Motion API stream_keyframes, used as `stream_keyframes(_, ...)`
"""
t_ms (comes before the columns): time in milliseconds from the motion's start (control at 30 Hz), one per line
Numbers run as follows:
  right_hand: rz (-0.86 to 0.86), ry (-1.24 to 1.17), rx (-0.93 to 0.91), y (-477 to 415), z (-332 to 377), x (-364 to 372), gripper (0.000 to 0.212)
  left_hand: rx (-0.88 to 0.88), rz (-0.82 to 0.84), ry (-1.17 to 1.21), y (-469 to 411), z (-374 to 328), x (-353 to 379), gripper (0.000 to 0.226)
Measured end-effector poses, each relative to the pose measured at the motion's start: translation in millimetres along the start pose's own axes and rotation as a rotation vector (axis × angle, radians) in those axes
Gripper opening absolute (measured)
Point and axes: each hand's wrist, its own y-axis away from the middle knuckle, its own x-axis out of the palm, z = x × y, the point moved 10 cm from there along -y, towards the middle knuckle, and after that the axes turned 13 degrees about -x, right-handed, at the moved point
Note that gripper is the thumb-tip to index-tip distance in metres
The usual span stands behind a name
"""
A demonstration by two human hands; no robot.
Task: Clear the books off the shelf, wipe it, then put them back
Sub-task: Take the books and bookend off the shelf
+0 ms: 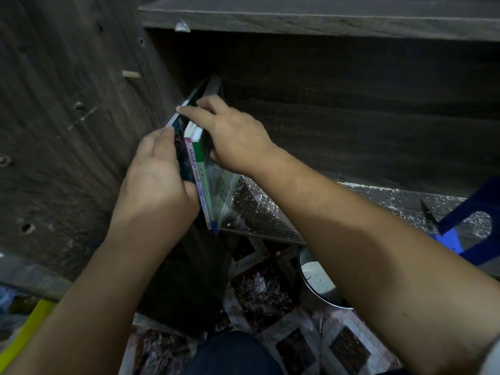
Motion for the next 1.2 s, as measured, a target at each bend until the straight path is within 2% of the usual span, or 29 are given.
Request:
stream_keyframes(200,-0.042,0.082,0.020,1.9,-2.1,-11.8,0.055,0.022,-0.036,-0.044,-1.8,2.2,3.2,0.072)
stream_keyframes(500,-0.103,0.042,-0.029,16.9,-1.8,-21.7,0.045,0.018,-0.012,-0.086,0.7,0.8,8.9,0.078)
stream_keyframes(633,-0.095,0.035,-0.020,37.7,-19.3,-23.1,0.054,-0.004,-0.005,-0.103,3.0,0.3,12.2,0.081)
stream_keyframes(667,-0.071,0.057,-0.037,43.9,-22.0,-21.6,0.045,-0.012,0.002,-0.109,3.5,0.1,14.0,0.083)
stream_keyframes(767,-0.022,0.119,-0.034,69.5,-32.9,-15.4,0.016,-0.044,0.062,-0.139,5.3,0.1,24.9,0.091)
stream_keyframes(833,-0.077,0.092,0.030,91.6,-42.1,-17.7,0.012,-0.051,0.130,-0.188,8.9,-1.9,37.3,0.100)
stream_keyframes(933,-0.185,-0.005,0.126,124.1,-52.3,-29.6,0.021,-0.006,0.244,-0.240,17.9,-9.6,62.4,0.109)
stream_keyframes(1000,-0.276,-0.061,0.188,147.1,-56.7,-45.5,0.029,0.019,0.318,-0.243,25.1,-15.6,80.4,0.104)
stream_keyframes(1067,-0.373,-0.140,0.274,174.0,-61.5,-64.0,0.035,0.039,0.349,-0.207,30.9,-23.1,92.9,0.086)
stream_keyframes(1133,-0.469,-0.222,0.357,202.5,-62.1,-83.0,0.031,0.050,0.302,-0.125,33.5,-33.1,91.5,0.062)
stream_keyframes(1200,-0.527,-0.271,0.448,231.9,-60.5,-97.1,0.024,0.088,0.214,-0.051,37.6,-48.4,81.0,0.047)
